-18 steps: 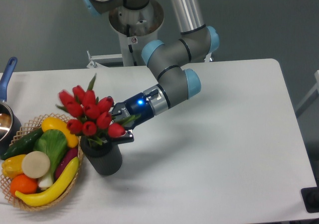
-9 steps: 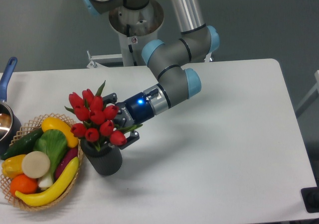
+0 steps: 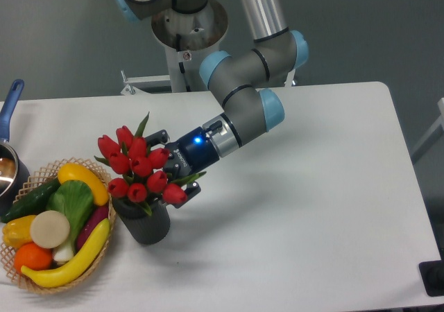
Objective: Insert the flowers into the vase
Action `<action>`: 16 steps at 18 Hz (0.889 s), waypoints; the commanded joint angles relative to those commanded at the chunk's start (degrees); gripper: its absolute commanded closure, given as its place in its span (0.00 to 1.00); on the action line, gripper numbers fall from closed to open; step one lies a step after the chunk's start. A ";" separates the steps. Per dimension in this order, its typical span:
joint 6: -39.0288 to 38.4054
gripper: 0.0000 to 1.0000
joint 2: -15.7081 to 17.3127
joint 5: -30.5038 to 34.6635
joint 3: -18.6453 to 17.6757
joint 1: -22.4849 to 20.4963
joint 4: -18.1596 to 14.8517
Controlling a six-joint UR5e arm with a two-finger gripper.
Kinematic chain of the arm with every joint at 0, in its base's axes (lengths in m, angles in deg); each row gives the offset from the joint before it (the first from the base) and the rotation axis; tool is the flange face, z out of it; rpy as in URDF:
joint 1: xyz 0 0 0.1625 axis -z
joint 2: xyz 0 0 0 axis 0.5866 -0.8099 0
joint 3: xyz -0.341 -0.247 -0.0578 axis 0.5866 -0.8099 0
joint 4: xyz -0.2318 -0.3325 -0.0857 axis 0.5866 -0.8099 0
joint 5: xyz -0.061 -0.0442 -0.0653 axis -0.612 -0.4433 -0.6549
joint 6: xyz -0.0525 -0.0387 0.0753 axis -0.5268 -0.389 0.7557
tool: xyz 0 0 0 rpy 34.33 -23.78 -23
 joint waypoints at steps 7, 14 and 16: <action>-0.52 0.00 2.20 9.40 4.03 -2.02 -0.18; 0.18 0.00 4.83 14.17 4.65 -12.64 0.00; 0.18 0.00 6.24 14.78 6.32 -15.55 0.00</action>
